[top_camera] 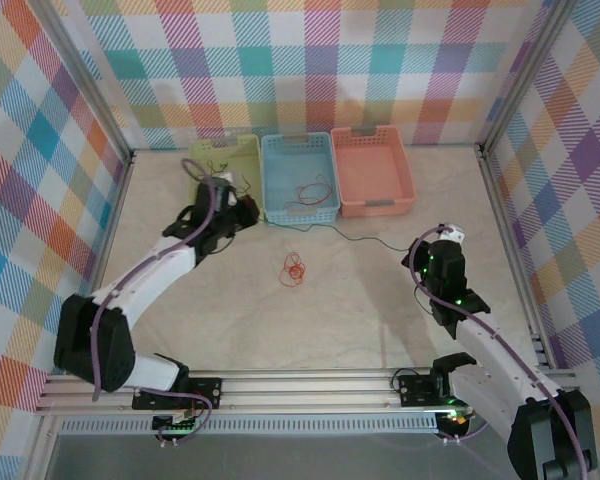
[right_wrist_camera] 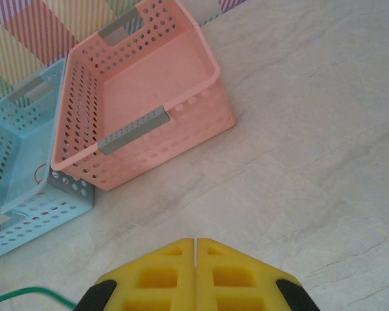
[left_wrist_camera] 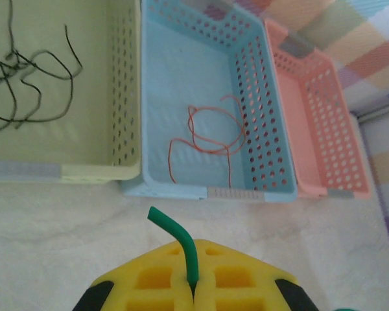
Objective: Untangle the cables
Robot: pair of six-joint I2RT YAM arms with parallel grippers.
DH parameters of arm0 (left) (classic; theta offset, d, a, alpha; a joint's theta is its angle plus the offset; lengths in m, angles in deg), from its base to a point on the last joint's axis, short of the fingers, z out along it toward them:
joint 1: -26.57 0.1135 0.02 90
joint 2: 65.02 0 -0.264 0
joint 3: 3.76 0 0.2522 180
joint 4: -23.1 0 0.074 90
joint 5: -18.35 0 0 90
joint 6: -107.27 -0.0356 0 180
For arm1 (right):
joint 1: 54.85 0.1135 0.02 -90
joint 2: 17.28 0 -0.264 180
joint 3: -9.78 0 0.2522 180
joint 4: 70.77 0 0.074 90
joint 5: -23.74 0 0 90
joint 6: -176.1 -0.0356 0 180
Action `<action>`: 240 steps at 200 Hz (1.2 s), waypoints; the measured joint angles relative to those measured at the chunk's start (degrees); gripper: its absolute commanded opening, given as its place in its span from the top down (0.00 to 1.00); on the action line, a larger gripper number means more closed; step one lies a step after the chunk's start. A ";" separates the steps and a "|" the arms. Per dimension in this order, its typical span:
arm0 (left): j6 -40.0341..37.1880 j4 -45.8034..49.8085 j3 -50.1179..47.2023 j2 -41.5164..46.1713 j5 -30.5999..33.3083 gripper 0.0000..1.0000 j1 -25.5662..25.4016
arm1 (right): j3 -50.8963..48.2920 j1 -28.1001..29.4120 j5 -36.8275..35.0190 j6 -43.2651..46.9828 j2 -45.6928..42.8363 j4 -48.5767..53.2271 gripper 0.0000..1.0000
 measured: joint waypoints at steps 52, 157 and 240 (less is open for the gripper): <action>0.70 0.31 0.09 2.32 -3.17 1.00 0.26 | 0.00 0.20 0.35 0.04 -0.02 -0.46 0.93; 7.10 3.43 32.85 -13.79 -1.16 1.00 0.24 | -0.07 -0.11 -6.21 -3.15 -1.11 2.14 0.32; 3.76 11.54 63.19 -39.47 5.20 1.00 -5.46 | -0.17 -0.20 -7.30 -4.28 2.01 2.10 0.34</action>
